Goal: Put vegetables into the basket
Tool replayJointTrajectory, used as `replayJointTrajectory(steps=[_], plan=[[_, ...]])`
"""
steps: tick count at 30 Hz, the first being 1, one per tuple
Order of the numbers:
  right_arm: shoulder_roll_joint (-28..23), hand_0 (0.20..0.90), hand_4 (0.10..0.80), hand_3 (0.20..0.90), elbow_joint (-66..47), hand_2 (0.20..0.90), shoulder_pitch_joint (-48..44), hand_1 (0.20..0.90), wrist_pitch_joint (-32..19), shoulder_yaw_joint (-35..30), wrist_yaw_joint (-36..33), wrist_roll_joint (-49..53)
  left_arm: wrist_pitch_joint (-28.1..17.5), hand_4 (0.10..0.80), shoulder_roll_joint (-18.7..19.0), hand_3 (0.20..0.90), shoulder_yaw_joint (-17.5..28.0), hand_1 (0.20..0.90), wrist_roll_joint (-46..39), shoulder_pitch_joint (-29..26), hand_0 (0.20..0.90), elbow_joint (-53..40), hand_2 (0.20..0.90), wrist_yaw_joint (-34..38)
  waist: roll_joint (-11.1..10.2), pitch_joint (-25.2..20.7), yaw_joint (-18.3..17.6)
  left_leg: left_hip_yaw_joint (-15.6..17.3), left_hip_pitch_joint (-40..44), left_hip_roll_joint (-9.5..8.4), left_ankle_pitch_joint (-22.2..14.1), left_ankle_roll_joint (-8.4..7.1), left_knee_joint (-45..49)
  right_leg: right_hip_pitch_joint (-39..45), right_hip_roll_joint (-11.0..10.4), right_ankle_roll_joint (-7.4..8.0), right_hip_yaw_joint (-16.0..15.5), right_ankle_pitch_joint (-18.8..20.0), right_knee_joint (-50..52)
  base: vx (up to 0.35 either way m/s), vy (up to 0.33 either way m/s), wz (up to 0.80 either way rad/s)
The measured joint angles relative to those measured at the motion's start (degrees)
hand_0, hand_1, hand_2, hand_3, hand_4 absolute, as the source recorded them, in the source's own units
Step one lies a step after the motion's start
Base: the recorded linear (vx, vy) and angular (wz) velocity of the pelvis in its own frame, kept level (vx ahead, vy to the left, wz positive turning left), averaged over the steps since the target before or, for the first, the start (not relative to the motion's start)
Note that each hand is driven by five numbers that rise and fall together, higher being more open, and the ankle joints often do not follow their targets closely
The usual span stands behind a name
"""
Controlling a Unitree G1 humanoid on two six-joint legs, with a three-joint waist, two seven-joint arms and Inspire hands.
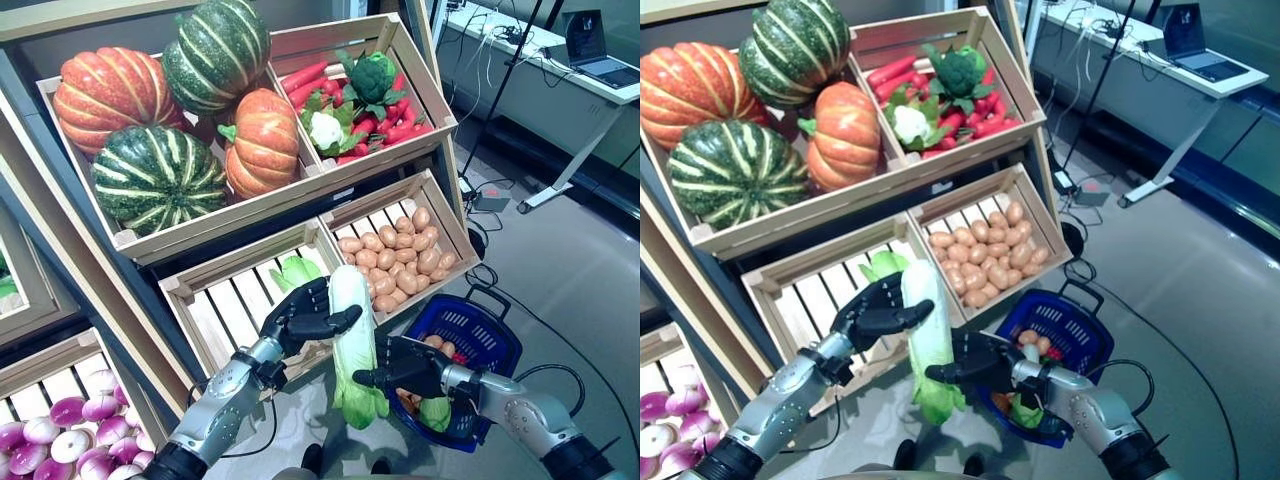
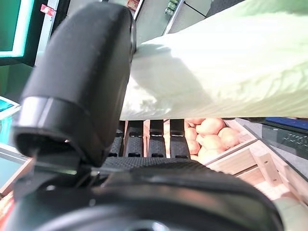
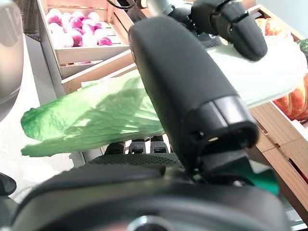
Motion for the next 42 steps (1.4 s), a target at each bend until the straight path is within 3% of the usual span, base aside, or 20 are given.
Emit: replayJointTrajectory(steps=[16,17,26,29,30,35,39,42], plan=[[-0.2,0.300,0.400,0.300,0.0,0.300,0.0,0.300,0.5,1.6,0.2,2.3,0.1,0.400,0.4,0.300,-0.3,0.300,-1.2,0.5,0.300,-0.9,0.300,1.4,0.5,-0.7,-0.1,0.2,0.0,-0.01,0.0,0.01,0.0,-0.1,0.0,0.04,0.3,0.0,0.0,0.000,0.000,0.00],[-0.2,0.300,0.400,0.300,0.0,0.300,0.0,0.300,0.5,1.6,0.2,2.3,0.1,0.800,0.3,0.900,-0.3,0.900,-1.1,0.5,0.900,-1.0,0.900,1.7,0.5,-0.7,-0.1,0.3,0.0,-0.01,0.0,0.03,0.0,-0.1,0.0,0.05,0.3,0.0,0.0,0.000,0.000,0.00],[0.6,0.300,0.400,0.300,0.0,0.300,0.6,0.300,-0.8,0.5,-2.7,2.8,-1.2,0.800,-1.4,0.900,0.5,0.900,-0.9,1.5,0.900,-3.8,0.900,4.8,0.5,-0.7,-0.1,0.9,0.2,0.01,-0.1,0.13,0.0,-0.2,0.0,0.10,1.3,0.1,0.0,0.002,-0.007,-0.03],[1.8,0.300,0.400,0.300,0.0,0.300,4.6,0.300,-1.7,-3.1,-3.9,5.9,-2.7,0.800,-3.4,0.900,5.3,0.900,-1.0,2.7,0.900,-5.6,0.900,5.7,0.5,-0.7,-0.1,1.0,0.1,0.02,-0.2,0.23,0.0,-0.2,0.0,0.10,1.4,0.1,0.0,0.010,-0.032,-0.02],[2.6,0.300,0.400,0.300,0.0,0.300,6.2,0.300,-2.8,-5.1,-4.4,7.2,-2.8,0.800,-4.0,0.900,8.4,0.900,-1.0,3.2,0.900,-5.6,0.900,6.2,0.5,-0.7,-0.2,1.1,0.1,0.04,-0.2,0.26,0.0,-0.3,0.1,0.10,1.5,0.1,0.0,-0.002,-0.028,-0.04],[5.5,0.300,0.400,0.300,0.1,0.300,9.2,0.300,-11.2,-12.5,-6.6,12.0,-4.1,0.800,-4.5,0.900,15.6,0.900,-1.1,5.4,0.900,-5.3,0.900,7.3,0.6,-0.7,-0.9,1.5,-0.9,0.06,-0.2,0.30,0.0,-1.6,0.1,0.17,1.9,0.1,0.2,-0.074,-0.049,-0.04],[9.4,0.300,0.400,0.300,2.0,0.300,8.1,0.300,-19.7,-16.9,-8.4,17.0,-4.9,0.800,-4.6,0.900,16.3,0.900,-1.1,5.9,0.900,-4.7,0.900,7.4,0.8,-0.5,-0.6,2.3,-3.7,0.17,-0.1,0.29,0.8,-5.2,0.3,0.13,2.8,0.1,1.9,-0.220,-0.060,-0.10],[11.6,0.300,0.400,0.300,4.6,0.300,5.1,0.300,-26.4,-19.7,-10.0,22.3,-6.6,0.800,-4.9,0.900,16.3,0.900,-1.2,4.7,0.900,-3.0,0.900,7.6,1.8,2.2,-0.9,2.4,-6.6,0.13,0.5,0.34,1.5,-8.4,0.2,0.17,2.8,0.3,3.3,-0.316,-0.058,-0.03]])
